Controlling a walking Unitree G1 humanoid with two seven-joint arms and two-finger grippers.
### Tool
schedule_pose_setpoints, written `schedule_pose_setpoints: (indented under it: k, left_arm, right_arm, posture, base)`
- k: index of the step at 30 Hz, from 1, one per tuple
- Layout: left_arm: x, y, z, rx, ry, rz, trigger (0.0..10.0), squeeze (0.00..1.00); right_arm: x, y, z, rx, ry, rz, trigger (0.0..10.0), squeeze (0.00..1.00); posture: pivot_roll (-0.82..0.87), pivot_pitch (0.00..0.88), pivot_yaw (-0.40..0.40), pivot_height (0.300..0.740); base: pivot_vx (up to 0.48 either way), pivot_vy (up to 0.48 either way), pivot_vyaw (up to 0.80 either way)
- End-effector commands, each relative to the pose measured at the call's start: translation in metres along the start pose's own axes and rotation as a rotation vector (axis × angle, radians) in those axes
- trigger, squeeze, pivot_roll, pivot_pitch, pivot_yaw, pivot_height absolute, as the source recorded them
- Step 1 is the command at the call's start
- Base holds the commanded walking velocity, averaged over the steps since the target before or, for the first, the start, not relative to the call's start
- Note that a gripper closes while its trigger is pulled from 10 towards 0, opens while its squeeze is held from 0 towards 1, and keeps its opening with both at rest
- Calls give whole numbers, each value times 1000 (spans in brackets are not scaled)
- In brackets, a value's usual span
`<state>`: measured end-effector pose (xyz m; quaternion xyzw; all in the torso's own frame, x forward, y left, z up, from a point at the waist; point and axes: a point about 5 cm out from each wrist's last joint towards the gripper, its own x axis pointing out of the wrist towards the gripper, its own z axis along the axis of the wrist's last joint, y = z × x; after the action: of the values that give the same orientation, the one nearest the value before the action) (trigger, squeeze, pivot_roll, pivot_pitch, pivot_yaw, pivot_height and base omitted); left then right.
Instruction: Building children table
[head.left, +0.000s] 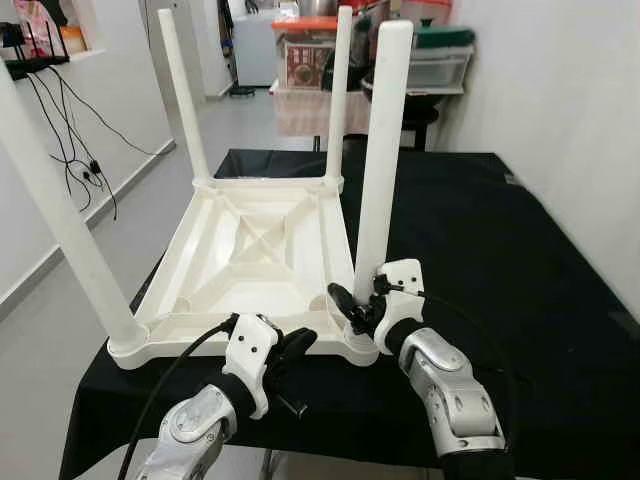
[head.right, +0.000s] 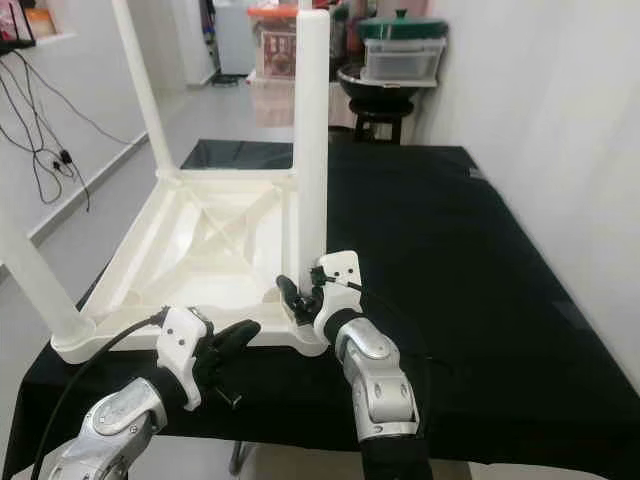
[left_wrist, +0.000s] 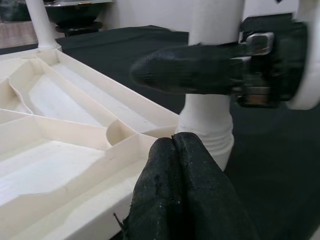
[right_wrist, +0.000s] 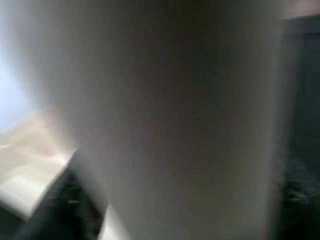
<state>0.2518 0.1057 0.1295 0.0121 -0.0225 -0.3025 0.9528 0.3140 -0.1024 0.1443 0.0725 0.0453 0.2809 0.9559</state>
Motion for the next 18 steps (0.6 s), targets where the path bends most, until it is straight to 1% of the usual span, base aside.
schedule_pose_setpoints:
  k: [1, 2, 3, 4, 5, 7, 8, 9, 10, 11, 13, 14, 15, 16, 17, 18]
  left_arm:
    - [1, 2, -3, -14, 10, 7, 10000, 0]
    - [1, 2, -3, -14, 10, 7, 10000, 0]
    - [2, 2, -3, -16, 11, 4, 10000, 0]
    - [3, 2, -4, -17, 12, 2, 10000, 0]
    - [3, 2, -4, -17, 12, 2, 10000, 0]
    - [4, 1, -5, -17, 15, -3, 10000, 0]
    - [4, 1, -5, -17, 15, -3, 10000, 0]
    - [5, 1, -5, -16, 17, -4, 10000, 0]
    - [5, 1, -5, -16, 17, -4, 10000, 0]
    - [5, 0, -6, -14, 19, -5, 10000, 0]
    - [6, -1, -6, -10, 21, -5, 10000, 0]
    - [6, -1, -6, -10, 21, -5, 10000, 0]
    - [6, -1, -7, -9, 21, -4, 10000, 0]
    - [6, -1, -7, -8, 21, -4, 10000, 0]
    - [6, -1, -7, -8, 21, -4, 10000, 0]
    - [6, -1, -7, -9, 21, -4, 10000, 0]
  right_arm:
    - [7, 13, 17, -41, -40, 170, 10000, 1000]
    - [7, 13, 17, -41, -40, 170, 10000, 1000]
    - [5, 15, 24, -75, -35, 332, 10000, 553]
    - [2, 15, 28, -91, -22, 461, 10000, 0]
    - [2, 15, 28, -91, -22, 461, 10000, 0]
    - [0, 9, 33, -147, 17, 677, 10000, 0]
    - [0, 9, 33, -147, 17, 677, 10000, 0]
    - [1, 5, 33, -160, 43, 733, 10000, 0]
    - [1, 5, 33, -160, 43, 733, 10000, 0]
    - [5, -1, 33, -159, 68, 764, 10000, 0]
    - [15, -13, 38, -129, 92, 751, 10000, 0]
    - [15, -13, 38, -129, 92, 751, 10000, 0]
    - [18, -17, 40, -116, 97, 744, 9059, 0]
    - [19, -21, 42, -99, 100, 747, 9059, 0]
    - [19, -21, 42, -99, 100, 747, 9059, 0]
    - [19, -28, 45, -77, 103, 741, 0, 0]
  posture:
    - [-28, 0, -34, 740]
    - [-28, 0, -34, 740]
    - [-28, 0, -37, 740]
    - [-28, 0, -40, 740]
    - [-28, 0, -40, 740]
    - [-12, 0, -47, 740]
    - [-12, 0, -47, 740]
    - [-4, 0, -49, 740]
    - [-4, 0, -49, 740]
    - [3, 0, -52, 740]
    - [7, 0, -52, 740]
    - [7, 0, -52, 740]
    - [9, 0, -53, 740]
    - [9, 0, -53, 740]
    - [9, 0, -53, 740]
    - [9, 0, -52, 740]
  base:
    - [0, 0, 0]
    - [0, 0, 0]
    - [0, 0, 0]
    - [0, 0, 0]
    - [0, 0, 0]
    - [0, 0, 0]
    - [0, 0, 0]
    - [0, 0, 0]
    - [0, 0, 0]
    - [0, 0, 0]
    - [0, 0, 0]
    - [0, 0, 0]
    - [0, 0, 0]
    - [0, 0, 0]
    - [0, 0, 0]
    - [0, 0, 0]
